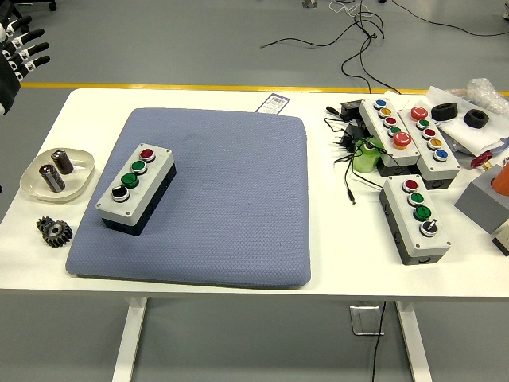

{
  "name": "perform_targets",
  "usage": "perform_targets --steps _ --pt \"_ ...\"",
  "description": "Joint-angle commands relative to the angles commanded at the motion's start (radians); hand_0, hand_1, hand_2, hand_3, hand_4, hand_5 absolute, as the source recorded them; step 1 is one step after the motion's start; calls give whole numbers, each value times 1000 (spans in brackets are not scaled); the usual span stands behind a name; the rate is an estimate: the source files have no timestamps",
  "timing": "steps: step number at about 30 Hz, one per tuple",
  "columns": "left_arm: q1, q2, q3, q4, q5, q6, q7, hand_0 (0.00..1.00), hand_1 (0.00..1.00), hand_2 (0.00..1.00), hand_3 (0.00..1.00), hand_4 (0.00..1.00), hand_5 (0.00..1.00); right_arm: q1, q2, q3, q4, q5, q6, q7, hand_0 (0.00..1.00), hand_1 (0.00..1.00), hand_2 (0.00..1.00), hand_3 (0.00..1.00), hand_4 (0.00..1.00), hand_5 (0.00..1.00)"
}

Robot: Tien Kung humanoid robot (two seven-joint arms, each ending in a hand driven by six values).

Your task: Pick up the button,place it on the desk,press the button,press the button

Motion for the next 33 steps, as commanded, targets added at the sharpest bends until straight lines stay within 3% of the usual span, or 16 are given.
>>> perform_targets --steps 33 --pt "4 -4 12 3 6 16 16 825 871 887 916 869 904 -5 -1 -8 0 10 -2 -1 675 730 783 676 382 147"
